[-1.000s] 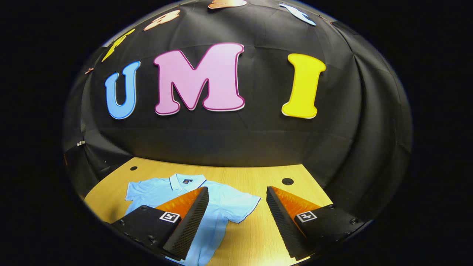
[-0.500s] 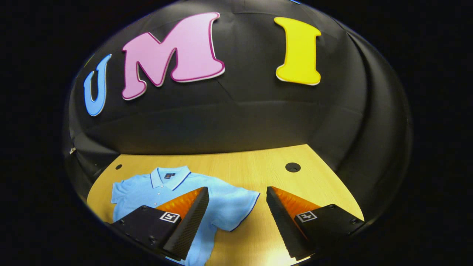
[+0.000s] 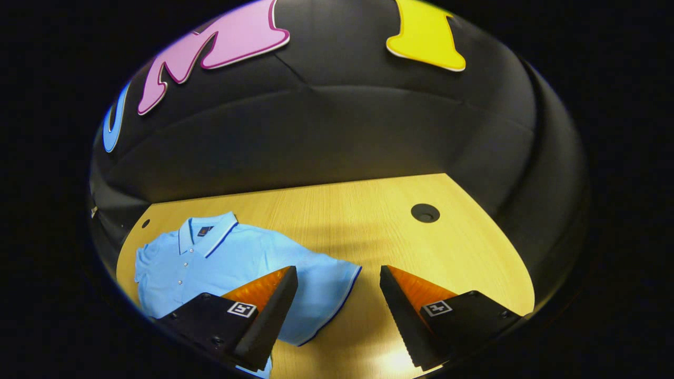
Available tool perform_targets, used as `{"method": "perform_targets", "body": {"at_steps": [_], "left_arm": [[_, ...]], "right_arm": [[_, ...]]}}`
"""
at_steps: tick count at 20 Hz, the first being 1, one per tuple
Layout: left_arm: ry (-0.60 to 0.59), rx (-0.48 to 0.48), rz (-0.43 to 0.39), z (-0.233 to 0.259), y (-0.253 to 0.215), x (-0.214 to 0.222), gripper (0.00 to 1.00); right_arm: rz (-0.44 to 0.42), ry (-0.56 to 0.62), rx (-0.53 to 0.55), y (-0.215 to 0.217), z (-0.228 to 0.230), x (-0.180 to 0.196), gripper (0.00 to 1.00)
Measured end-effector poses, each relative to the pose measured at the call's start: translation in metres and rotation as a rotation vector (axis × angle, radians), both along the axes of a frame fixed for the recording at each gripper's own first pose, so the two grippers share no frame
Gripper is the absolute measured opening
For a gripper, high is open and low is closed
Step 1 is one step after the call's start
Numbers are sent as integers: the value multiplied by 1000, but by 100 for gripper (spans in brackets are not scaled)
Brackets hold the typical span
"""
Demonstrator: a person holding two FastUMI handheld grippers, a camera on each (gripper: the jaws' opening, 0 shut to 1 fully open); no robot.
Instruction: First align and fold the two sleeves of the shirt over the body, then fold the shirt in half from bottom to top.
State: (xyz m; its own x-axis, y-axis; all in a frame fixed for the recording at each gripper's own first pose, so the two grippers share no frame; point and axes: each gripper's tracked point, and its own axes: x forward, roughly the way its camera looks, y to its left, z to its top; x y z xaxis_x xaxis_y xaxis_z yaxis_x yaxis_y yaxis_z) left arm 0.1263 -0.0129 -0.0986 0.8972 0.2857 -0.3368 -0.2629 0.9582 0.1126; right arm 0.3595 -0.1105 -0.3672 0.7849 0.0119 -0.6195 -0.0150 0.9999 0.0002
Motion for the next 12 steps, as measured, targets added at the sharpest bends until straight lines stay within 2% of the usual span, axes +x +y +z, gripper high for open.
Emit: {"method": "perform_targets", "body": {"at_steps": [4,10,12], "left_arm": [[39,34,-9,-6,1,-5,99],[62,2,8,-16,2,-8,100],[66,-6,20,-20,5,-11,100]], "right_arm": [[6,35,-4,-3,-25,5,98],[-10,47,20,-3,-40,14,100],[9,50,-16,-2,-43,14,100]]}}
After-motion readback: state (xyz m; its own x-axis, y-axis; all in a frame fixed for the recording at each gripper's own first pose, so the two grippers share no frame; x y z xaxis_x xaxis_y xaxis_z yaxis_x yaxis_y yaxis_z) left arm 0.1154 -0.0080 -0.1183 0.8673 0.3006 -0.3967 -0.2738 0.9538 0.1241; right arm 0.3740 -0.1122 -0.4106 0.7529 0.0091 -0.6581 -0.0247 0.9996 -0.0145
